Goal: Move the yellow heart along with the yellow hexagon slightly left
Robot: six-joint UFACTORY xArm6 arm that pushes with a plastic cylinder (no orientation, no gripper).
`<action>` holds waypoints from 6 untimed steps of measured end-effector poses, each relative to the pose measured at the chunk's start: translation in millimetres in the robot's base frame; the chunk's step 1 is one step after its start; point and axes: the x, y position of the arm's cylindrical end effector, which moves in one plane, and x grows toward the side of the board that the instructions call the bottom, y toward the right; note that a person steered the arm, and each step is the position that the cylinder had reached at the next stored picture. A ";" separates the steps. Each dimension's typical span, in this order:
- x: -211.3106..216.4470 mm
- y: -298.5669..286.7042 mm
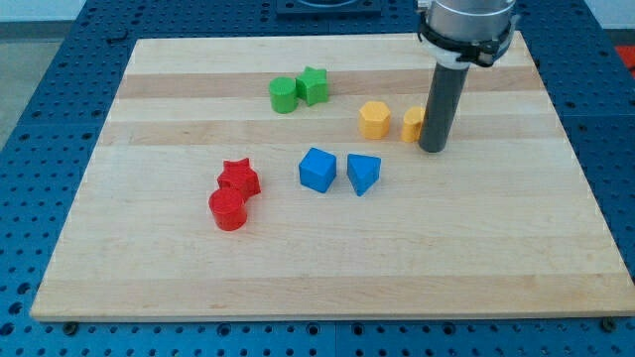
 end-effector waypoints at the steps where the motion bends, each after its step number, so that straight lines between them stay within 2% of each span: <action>1: -10.4 0.0; 3: -17.6 36.4; 4: -38.2 50.9; 6: -41.8 10.6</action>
